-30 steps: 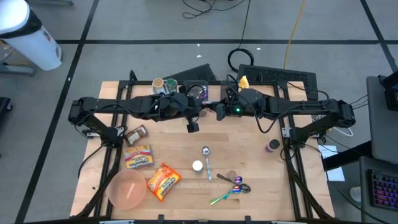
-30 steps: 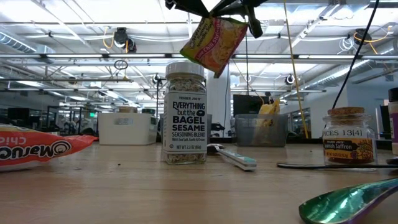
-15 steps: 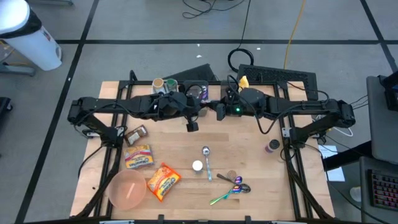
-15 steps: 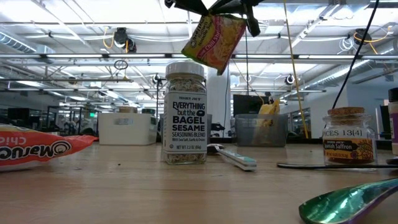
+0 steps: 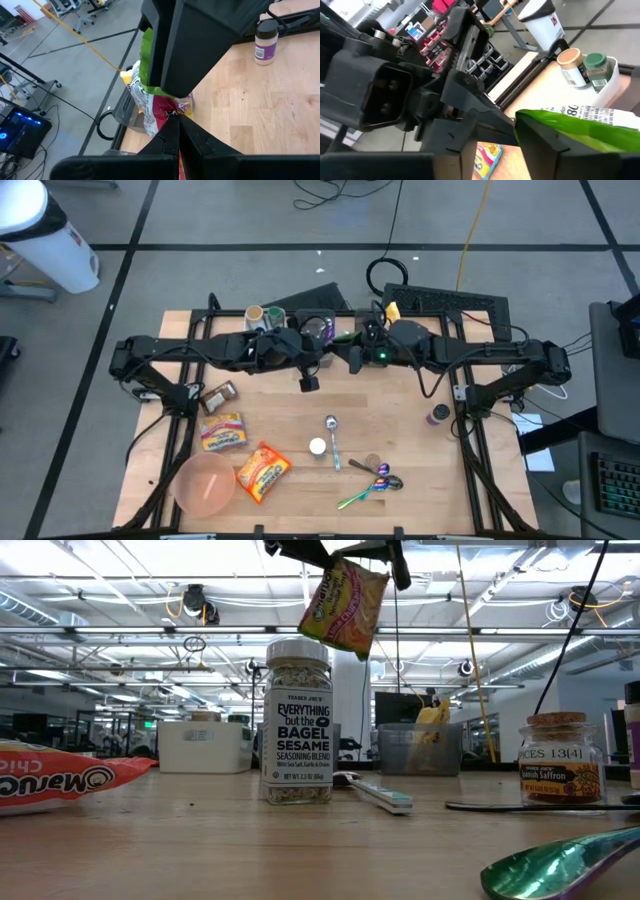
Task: Pick & Place Food Item
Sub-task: Put the green noodle pack into the right black bin
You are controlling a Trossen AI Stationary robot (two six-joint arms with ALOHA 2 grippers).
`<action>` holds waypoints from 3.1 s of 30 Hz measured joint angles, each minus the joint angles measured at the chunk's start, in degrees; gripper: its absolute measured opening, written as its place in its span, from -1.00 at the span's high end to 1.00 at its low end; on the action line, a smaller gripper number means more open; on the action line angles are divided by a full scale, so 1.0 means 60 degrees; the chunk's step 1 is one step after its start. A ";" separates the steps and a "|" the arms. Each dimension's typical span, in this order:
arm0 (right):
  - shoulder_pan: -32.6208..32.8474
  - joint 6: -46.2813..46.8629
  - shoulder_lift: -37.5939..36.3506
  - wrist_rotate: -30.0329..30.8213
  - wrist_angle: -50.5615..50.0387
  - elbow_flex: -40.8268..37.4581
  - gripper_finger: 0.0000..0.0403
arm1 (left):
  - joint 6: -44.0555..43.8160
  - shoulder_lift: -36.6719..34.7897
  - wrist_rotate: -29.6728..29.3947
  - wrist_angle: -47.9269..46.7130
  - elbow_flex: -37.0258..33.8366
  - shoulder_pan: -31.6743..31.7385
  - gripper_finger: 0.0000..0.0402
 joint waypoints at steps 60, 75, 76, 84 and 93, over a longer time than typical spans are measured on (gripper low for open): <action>-0.0479 -0.3661 -0.0435 -0.1158 -0.3576 0.0011 0.01 | -0.1085 0.0018 0.1483 -0.0055 -0.0008 0.0794 1.00; -0.0479 -0.3474 -0.0361 -0.1166 -0.3609 0.0011 0.92 | -0.1105 0.0018 0.1490 -0.0059 -0.0004 0.0794 1.00; -0.0479 -0.3474 -0.0357 -0.1166 -0.3609 0.0011 0.96 | -0.1117 0.0018 0.1490 -0.0062 -0.0004 0.0794 1.00; -0.0481 -0.3390 -0.0359 -0.1195 -0.3609 0.0011 1.00 | -0.1604 0.0018 0.1489 -0.0053 -0.0004 0.0791 0.91; -0.0482 -0.3080 -0.0426 -0.1180 -0.3583 0.0011 1.00 | -0.2168 0.0004 0.1486 0.0091 0.0011 0.1059 0.49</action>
